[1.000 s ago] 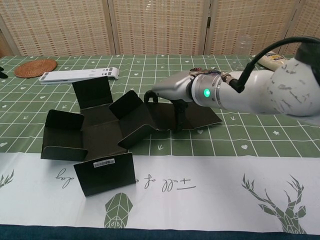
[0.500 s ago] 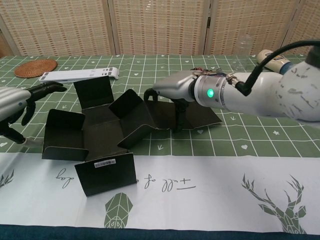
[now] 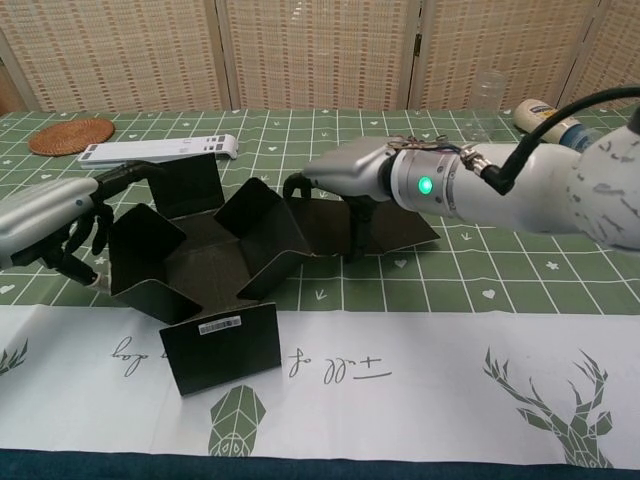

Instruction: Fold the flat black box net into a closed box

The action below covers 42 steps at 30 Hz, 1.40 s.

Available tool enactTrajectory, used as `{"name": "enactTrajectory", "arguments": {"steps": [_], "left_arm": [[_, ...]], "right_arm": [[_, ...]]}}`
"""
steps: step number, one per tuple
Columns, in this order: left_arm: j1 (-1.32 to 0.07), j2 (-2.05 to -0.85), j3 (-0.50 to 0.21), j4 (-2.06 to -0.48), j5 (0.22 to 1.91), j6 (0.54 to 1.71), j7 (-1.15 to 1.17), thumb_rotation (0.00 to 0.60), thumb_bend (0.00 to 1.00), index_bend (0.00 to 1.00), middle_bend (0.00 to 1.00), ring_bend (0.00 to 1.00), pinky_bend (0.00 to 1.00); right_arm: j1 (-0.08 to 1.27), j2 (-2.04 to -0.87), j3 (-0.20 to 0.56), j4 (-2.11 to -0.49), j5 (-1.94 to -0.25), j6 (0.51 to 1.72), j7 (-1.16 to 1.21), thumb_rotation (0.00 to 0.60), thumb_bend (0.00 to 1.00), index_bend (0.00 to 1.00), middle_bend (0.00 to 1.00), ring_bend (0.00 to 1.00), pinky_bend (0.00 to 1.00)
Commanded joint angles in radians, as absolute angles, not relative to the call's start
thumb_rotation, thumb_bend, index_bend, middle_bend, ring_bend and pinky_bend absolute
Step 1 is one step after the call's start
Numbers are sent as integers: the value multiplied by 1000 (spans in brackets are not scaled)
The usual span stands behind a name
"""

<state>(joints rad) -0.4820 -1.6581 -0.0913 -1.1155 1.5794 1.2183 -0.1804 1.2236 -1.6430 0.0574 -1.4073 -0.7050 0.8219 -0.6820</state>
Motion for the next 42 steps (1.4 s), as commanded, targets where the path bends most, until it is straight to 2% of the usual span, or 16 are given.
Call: {"name": "enactTrajectory", "arguments": {"steps": [1, 9, 25, 36, 42], "left_arm": [[-484, -1656, -108, -1199, 1537, 1213, -317, 600, 77, 0, 6, 626, 736], [-485, -1625, -96, -1305, 1486, 1140, -544, 600, 77, 29, 6, 626, 756], [-532, -1634, -73, -1251, 1490, 1040, -801, 600, 77, 36, 6, 631, 772], [-556, -1636, -59, -1227, 1485, 985, -914, 600, 78, 11, 6, 630, 773], [-577, -1621, -53, -1253, 1508, 964, -1055, 600, 77, 12, 6, 630, 773]], "right_arm": [[1240, -1623, 65, -1409, -735, 787, -686, 600, 337, 293, 403, 813, 1000], [1298, -1579, 73, -1400, -827, 688, -690, 600, 345, 310, 407, 817, 1000], [1336, -1557, 54, -1381, -1027, 620, -652, 600, 355, 340, 434, 826, 1000], [1346, -1537, 49, -1386, -1102, 614, -642, 600, 355, 346, 442, 826, 1000], [1347, -1532, 47, -1392, -1136, 610, -632, 600, 357, 347, 447, 826, 1000]]}}
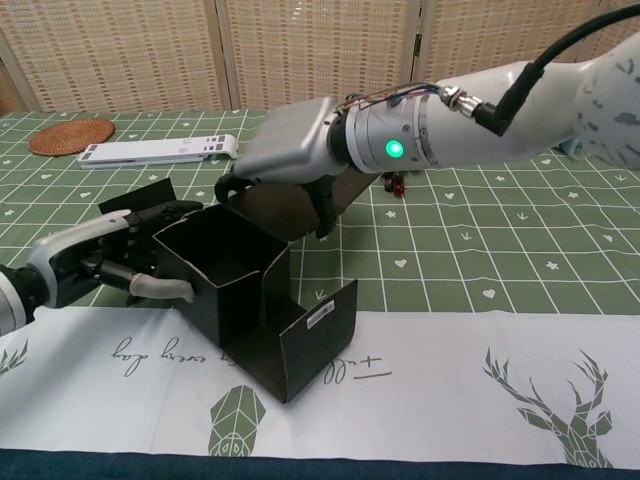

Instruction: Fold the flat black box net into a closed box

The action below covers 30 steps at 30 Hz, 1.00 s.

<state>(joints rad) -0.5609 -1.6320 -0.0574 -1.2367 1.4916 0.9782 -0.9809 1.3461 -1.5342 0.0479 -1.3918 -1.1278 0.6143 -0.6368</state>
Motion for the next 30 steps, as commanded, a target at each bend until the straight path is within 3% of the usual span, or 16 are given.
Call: {"name": "enactTrajectory", "arguments": {"steps": [1, 30], "left_arm": [[-583, -1621, -51, -1245, 1514, 962, -1054, 600, 77, 13, 6, 630, 773], [-618, -1655, -8, -1193, 1546, 963, -1198, 600, 77, 69, 19, 637, 778]], "right_arm": [[1348, -1531, 47, -1392, -1143, 608, -627, 600, 357, 347, 448, 826, 1000], [1338, -1512, 49, -1351, -1375, 608, -509, 600, 357, 366, 462, 826, 1000]]}}
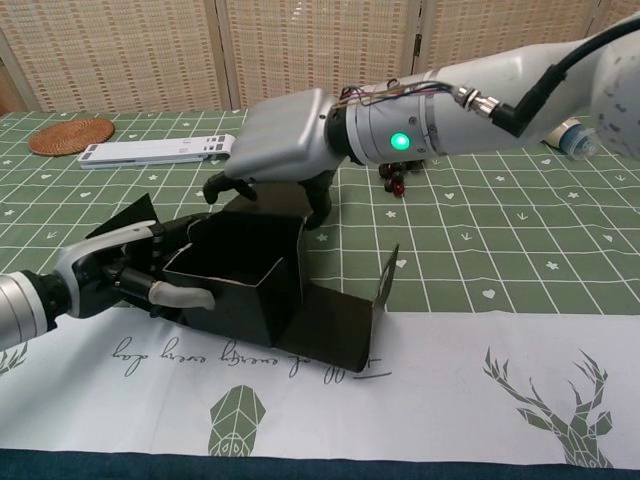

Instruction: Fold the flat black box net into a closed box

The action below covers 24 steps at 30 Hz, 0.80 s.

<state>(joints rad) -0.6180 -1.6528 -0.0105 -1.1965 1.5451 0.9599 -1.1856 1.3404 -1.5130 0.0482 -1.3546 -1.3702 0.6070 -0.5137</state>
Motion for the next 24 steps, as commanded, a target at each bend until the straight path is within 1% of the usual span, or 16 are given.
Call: {"name": "enactTrajectory", "arguments": {"steps": [1, 20, 24], "left_arm": [[-619, -1656, -8, -1192, 1546, 964, -1201, 600, 78, 73, 23, 638, 779], [-621, -1691, -2, -1143, 1541, 981, -1229, 600, 77, 107, 54, 635, 782], [-621, -1694, 2, -1137, 1542, 982, -1235, 600, 78, 149, 96, 636, 783]], "right_arm": [[1337, -1512, 49, -1350, -1377, 608, -508, 600, 358, 366, 462, 826, 1000], [1312, -1526, 65, -1355, -1428, 631, -479, 600, 358, 365, 462, 826, 1000], [1302, -1523, 73, -1365, -1423, 641, -479, 600, 358, 365, 454, 826, 1000]]}}
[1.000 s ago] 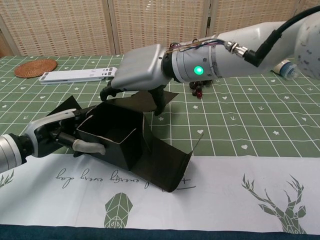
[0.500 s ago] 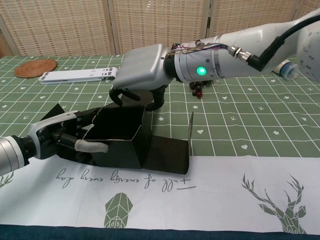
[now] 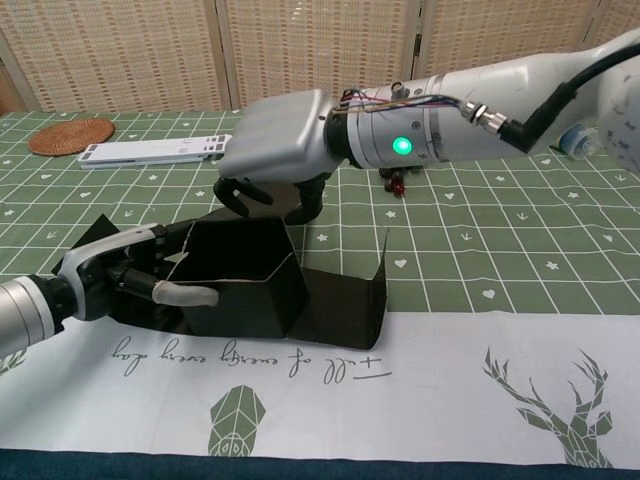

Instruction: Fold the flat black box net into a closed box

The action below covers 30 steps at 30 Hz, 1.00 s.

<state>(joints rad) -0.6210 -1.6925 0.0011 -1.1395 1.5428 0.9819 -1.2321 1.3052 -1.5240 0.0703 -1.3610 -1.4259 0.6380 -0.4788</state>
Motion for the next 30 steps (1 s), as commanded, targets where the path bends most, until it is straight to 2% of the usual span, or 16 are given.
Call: {"name": "enactTrajectory", "arguments": {"steps": [1, 6, 11, 12, 16, 20, 30], "left_arm": [[-620, -1696, 2, -1135, 1542, 983, -1238, 600, 78, 159, 107, 637, 784], [-617, -1702, 3, -1128, 1545, 995, -1248, 600, 78, 202, 155, 639, 784], [-618, -1700, 4, -1129, 1547, 999, -1254, 600, 77, 216, 168, 640, 784], [-619, -1697, 5, -1131, 1548, 999, -1256, 600, 77, 216, 168, 640, 784], [-621, -1689, 6, -1141, 1549, 999, -1254, 600, 78, 216, 168, 640, 784], [-626, -1680, 5, -1153, 1548, 996, -1248, 600, 77, 216, 168, 639, 784], [-632, -1588, 8, -1239, 1561, 1010, -1262, 600, 78, 216, 169, 638, 784]], "right_arm": [[1299, -1521, 76, -1369, -1420, 643, -480, 600, 358, 365, 448, 826, 1000], [1287, -1517, 83, -1387, -1398, 642, -491, 600, 358, 332, 386, 823, 1000], [1266, -1510, 91, -1410, -1367, 652, -485, 600, 358, 29, 213, 796, 1000], [1261, -1507, 93, -1415, -1363, 657, -483, 600, 358, 4, 182, 787, 1000], [1242, -1498, 98, -1436, -1348, 670, -461, 600, 358, 0, 101, 763, 1000], [1225, -1488, 100, -1456, -1352, 686, -432, 600, 358, 0, 63, 751, 1000], [1139, -1387, 128, -1562, -1395, 790, -234, 600, 358, 0, 57, 747, 1000]]}}
